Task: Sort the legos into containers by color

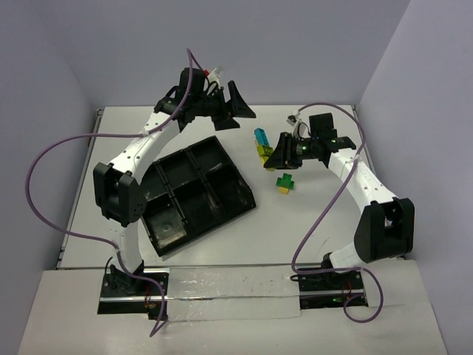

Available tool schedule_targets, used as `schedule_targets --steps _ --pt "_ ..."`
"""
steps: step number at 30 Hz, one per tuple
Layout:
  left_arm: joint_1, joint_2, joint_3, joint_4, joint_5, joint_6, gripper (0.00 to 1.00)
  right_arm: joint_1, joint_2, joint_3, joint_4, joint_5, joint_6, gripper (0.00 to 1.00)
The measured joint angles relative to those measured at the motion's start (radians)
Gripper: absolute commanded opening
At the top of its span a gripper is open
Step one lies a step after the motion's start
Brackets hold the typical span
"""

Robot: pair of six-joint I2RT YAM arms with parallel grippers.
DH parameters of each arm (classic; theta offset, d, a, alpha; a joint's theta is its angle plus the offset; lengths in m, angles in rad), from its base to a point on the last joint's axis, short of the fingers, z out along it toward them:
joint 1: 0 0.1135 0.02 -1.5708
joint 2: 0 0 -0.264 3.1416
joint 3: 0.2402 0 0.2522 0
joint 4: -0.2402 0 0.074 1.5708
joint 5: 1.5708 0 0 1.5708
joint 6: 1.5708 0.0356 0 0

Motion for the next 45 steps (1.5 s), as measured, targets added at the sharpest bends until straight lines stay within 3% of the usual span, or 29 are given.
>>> schedule_targets --steps 17,20,25,30,33,45 --pt "-0.069 0.173 0.047 -0.036 0.035 -0.114 0.91 0.032 -0.029 0.01 -0.055 0.132 -0.032 0.0" --pt "-0.081 0.2 0.062 -0.045 0.042 -0.119 0.87 0.044 -0.029 0.018 -0.057 0.139 -0.035 0.0" --pt "-0.097 0.22 0.066 -0.056 0.047 -0.122 0.62 0.052 -0.029 0.023 -0.059 0.15 -0.035 0.0" --pt "-0.102 0.221 0.066 -0.055 0.06 -0.131 0.2 0.053 -0.031 0.028 -0.061 0.162 -0.035 0.0" --pt "-0.103 0.221 0.066 -0.053 0.064 -0.129 0.01 0.053 -0.034 0.028 -0.062 0.177 -0.034 0.0" --pt "-0.069 0.221 0.066 -0.062 0.03 -0.127 0.0 0.055 -0.15 0.048 -0.09 0.339 -0.038 0.0"
